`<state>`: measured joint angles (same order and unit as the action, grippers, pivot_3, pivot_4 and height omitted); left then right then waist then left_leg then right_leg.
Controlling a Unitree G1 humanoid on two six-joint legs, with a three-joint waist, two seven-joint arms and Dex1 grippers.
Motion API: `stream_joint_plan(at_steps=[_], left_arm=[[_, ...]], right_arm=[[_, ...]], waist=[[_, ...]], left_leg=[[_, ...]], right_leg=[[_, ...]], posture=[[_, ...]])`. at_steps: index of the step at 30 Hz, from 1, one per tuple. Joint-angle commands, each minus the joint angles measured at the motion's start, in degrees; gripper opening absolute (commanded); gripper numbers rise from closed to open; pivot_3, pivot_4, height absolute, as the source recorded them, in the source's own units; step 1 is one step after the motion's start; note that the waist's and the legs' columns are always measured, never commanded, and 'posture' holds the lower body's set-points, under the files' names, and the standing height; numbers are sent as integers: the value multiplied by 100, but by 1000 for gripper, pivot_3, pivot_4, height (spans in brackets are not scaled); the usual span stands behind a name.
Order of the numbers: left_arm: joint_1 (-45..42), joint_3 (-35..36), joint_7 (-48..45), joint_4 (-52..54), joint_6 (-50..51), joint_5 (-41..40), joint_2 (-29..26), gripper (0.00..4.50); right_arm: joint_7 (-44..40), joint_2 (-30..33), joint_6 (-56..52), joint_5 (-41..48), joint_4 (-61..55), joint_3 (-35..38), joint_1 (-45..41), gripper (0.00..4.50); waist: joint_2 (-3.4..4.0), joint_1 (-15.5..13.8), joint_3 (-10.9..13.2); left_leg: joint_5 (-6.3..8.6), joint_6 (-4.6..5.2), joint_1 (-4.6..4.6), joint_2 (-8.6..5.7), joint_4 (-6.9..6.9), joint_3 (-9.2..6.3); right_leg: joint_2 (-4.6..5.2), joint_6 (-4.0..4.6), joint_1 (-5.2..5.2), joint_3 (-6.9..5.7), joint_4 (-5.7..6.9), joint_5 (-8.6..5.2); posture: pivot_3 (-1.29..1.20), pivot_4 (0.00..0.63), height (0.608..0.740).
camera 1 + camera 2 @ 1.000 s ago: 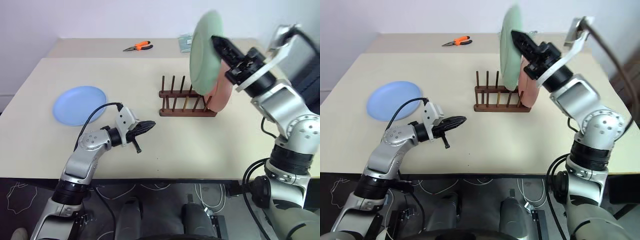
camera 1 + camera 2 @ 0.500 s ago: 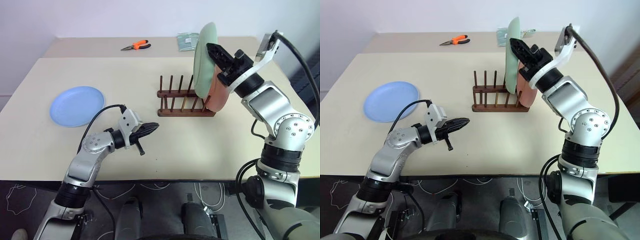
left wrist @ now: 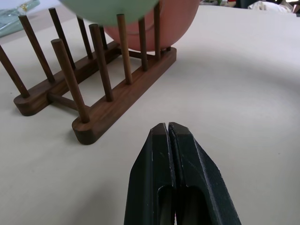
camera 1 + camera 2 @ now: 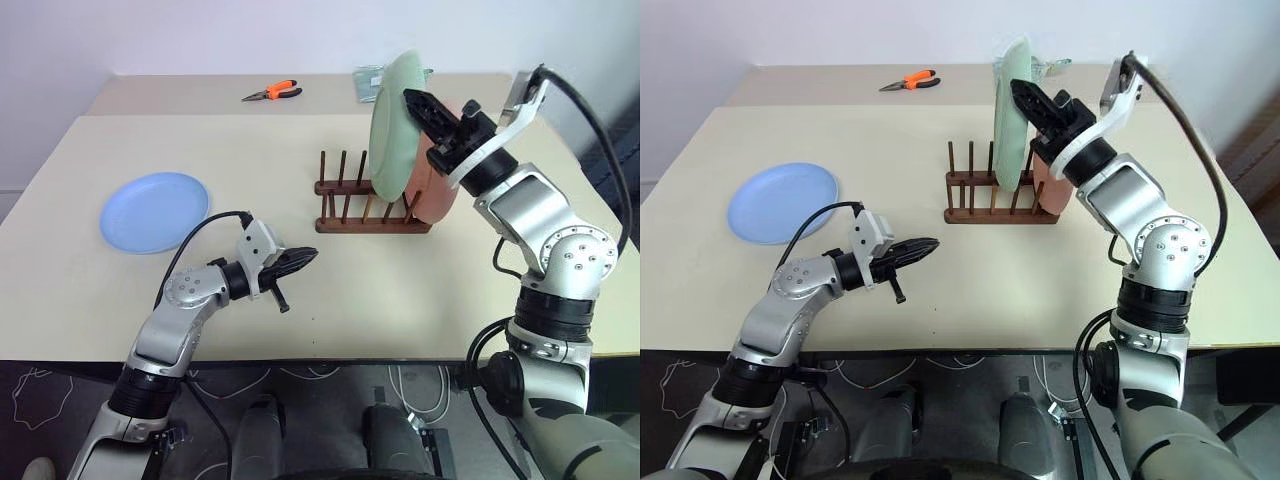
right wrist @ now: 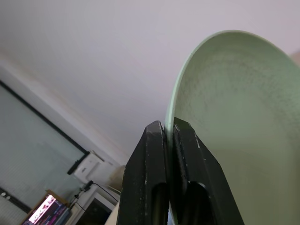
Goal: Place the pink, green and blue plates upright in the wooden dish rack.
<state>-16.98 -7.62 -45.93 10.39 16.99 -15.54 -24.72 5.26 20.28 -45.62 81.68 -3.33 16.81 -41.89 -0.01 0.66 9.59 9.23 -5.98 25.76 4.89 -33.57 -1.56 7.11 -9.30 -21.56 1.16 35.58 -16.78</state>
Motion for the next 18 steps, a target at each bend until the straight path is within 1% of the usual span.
stream_joint_plan(at_steps=[1,2,3,5,7,8,9,11,13,15,16,18], left_arm=[[-8,29,37,228,-49,-23,-6,0],[-8,30,45,230,-50,-22,-4,0],[-5,32,57,236,-46,-23,0,0],[11,49,73,267,29,-80,12,0],[41,107,105,315,130,-182,37,0],[48,175,140,346,251,-292,65,545],[52,225,153,376,330,-381,79,898],[46,252,229,393,350,-353,64,1804],[29,310,404,350,293,-250,75,2802],[-32,502,745,249,284,-182,145,3866],[-74,692,957,205,242,-226,225,3866],[-178,1121,1518,86,304,-256,396,3932]], right_arm=[[-154,12,-2,-278,334,-32,-416,70],[-158,27,-6,-419,455,-50,-478,70],[-163,33,-21,-524,581,-52,-534,344],[-353,105,7,-847,647,-127,-610,945],[-795,309,153,-1492,421,-444,-656,1825],[-1028,441,280,-1904,274,-660,-659,2367],[-1214,528,402,-2219,182,-806,-661,2376],[-1421,565,482,-2463,147,-834,-689,2376],[-1712,706,617,-2816,81,-890,-724,2376],[-1991,950,881,-3391,-47,-1033,-741,2376],[-2103,1052,1052,-3647,-73,-1052,-762,2376],[-2184,1187,1359,-4057,-66,-1007,-833,2932]], waist=[[2,2,1],[2,2,1],[2,0,1],[2,-2,1],[2,-16,1],[2,-17,1],[3,-15,2],[3,-7,2],[3,-7,2],[3,-9,2],[3,-10,2],[2,-11,3]], left_leg=[[0,0,0,0,0,0],[0,0,0,0,0,0],[0,0,1,0,1,0],[0,0,0,0,5,0],[0,0,2,0,12,0],[0,0,3,-1,15,0],[0,-1,6,-1,17,0],[-3,-4,20,0,23,0],[-7,-9,22,0,29,-1],[-10,-15,26,0,33,0],[-12,-17,31,0,33,0],[-21,-18,53,0,31,-1]], right_leg=[[0,0,0,0,0,0],[0,-2,-1,0,0,1],[0,-4,-2,0,0,2],[-1,-14,-3,0,0,7],[-1,-17,-4,-1,-3,7],[-1,-17,-7,-1,-4,7],[-1,-18,-10,-1,-4,7],[-2,-19,-30,-1,0,8],[-2,-21,-38,0,6,8],[-2,-22,-48,0,10,8],[-2,-22,-55,0,14,8],[-2,-22,-79,0,27,8]], posture=[[0,150,740],[0,150,740],[0,150,740],[0,150,740],[0,150,740],[0,150,740],[0,150,740],[0,150,740],[0,150,740],[0,150,740],[0,150,740],[0,150,740]])
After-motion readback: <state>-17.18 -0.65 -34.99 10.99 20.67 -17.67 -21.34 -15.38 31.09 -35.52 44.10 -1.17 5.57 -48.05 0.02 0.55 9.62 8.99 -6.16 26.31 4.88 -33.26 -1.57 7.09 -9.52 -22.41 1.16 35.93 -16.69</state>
